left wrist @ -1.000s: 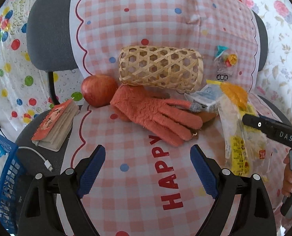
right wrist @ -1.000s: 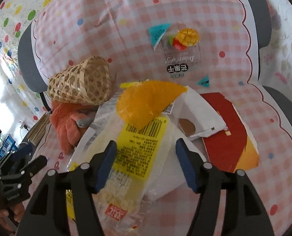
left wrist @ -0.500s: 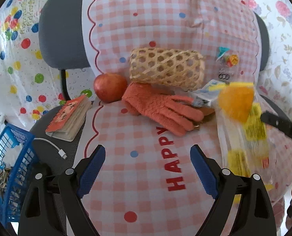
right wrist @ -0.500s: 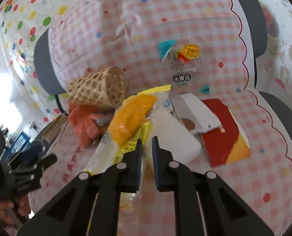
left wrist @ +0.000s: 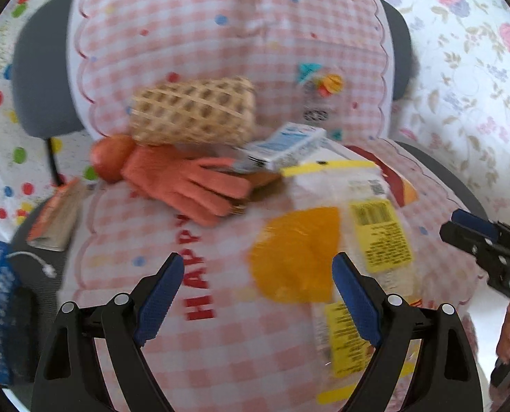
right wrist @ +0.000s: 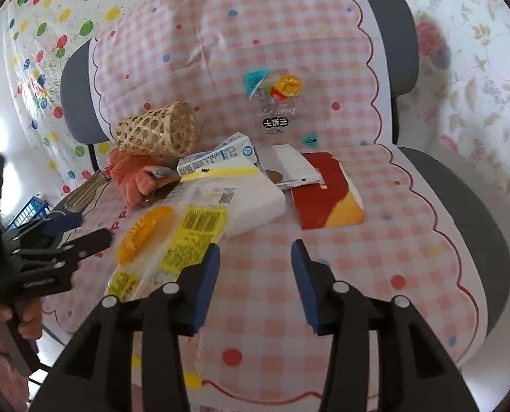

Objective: Collect trash
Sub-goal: 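Grasp the orange crisp piece with the left tool while the right tool grasps the clear plastic bag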

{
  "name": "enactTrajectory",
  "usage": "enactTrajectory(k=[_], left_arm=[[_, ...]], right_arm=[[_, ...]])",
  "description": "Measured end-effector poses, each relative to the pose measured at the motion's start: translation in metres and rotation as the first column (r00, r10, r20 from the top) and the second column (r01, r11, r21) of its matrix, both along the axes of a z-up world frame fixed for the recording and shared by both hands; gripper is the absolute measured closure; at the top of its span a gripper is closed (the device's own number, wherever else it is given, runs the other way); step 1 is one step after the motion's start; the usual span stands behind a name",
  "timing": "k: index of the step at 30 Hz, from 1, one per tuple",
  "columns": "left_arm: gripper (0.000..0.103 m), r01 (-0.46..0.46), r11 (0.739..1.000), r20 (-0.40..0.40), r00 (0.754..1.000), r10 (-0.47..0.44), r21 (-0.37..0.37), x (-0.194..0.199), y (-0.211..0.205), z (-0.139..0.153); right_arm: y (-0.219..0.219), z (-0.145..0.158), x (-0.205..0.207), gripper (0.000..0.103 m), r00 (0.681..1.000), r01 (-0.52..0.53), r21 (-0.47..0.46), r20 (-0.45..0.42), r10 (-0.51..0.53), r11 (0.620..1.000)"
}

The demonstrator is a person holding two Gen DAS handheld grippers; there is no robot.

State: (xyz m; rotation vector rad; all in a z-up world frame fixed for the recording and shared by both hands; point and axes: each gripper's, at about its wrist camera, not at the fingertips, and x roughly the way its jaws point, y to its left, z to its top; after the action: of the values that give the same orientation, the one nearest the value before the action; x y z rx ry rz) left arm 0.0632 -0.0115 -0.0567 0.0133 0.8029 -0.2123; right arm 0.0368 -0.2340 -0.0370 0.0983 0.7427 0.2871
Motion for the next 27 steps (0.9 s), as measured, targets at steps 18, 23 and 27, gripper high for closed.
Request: enactTrajectory(k=[18,23,27], left_arm=[[0.098,0.04,0.999,0.012,0.999,-0.04,-0.018,0.011,-0.004,-0.014],[0.1,-0.009,1.0,0.112,0.994,0.006,0.027,-0.014,0.012,0.016],[0.1,-0.05,0.999,0.125,0.991,0.047,0.018,-0.032,0.027,0.025]], right_arm=[[-0.008,-0.009,-0.02,0.06,1.0,0.01,0.008,-0.004,-0.01,1.0],[-0.001,-0.003,-0.022,0.055,1.0,-0.004,0.014,0.008,0.004,1.0],[0.009,-0.002,-0.02,0.055,1.0,-0.026,0.046,-0.002,0.026,0.999]])
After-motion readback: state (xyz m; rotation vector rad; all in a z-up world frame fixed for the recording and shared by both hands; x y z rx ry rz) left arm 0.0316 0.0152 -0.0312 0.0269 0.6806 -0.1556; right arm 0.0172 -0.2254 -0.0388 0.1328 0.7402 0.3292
